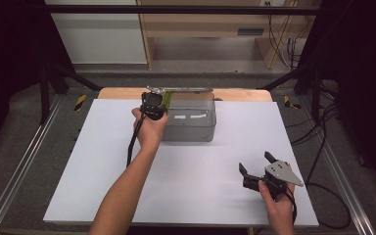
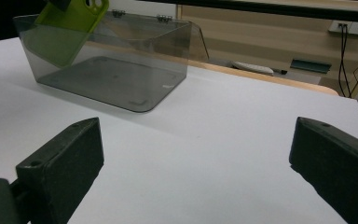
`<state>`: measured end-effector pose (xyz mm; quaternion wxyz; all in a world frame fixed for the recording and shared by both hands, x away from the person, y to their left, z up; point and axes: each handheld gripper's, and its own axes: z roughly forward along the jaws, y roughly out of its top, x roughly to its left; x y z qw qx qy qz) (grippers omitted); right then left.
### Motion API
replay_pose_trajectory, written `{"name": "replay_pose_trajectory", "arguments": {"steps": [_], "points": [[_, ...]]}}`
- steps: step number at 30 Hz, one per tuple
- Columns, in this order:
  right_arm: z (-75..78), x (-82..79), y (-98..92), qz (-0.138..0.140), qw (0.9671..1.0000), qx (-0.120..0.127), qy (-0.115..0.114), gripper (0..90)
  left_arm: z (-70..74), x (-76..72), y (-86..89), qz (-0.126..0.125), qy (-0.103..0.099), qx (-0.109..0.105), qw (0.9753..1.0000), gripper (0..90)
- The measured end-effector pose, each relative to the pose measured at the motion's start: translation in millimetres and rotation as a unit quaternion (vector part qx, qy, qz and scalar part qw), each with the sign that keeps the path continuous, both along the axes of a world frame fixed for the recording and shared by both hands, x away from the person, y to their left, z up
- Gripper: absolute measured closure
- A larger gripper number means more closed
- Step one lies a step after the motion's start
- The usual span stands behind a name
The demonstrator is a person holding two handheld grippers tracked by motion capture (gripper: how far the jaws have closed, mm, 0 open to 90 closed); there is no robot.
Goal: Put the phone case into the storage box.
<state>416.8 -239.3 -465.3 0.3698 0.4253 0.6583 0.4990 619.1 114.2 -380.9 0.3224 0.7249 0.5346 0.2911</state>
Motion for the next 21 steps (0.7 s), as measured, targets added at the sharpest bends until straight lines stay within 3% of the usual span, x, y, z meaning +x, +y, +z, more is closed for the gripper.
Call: {"name": "replay_pose_trajectory", "arguments": {"steps": [8, 21], "points": [[-0.3, 0.4, 0.2, 0.000, 1.0000, 0.004, 0.001, 3.2, -4.3, 1.6, -5.6, -0.002, 0.005, 0.010, 0.9999, 77.8], [-0.2, 0.5, 0.6, 0.002, 1.0000, 0.003, 0.003, 3.2, -7.2, 4.3, -6.2, 0.003, 0.016, 0.002, 0.9999, 77.7]]}}
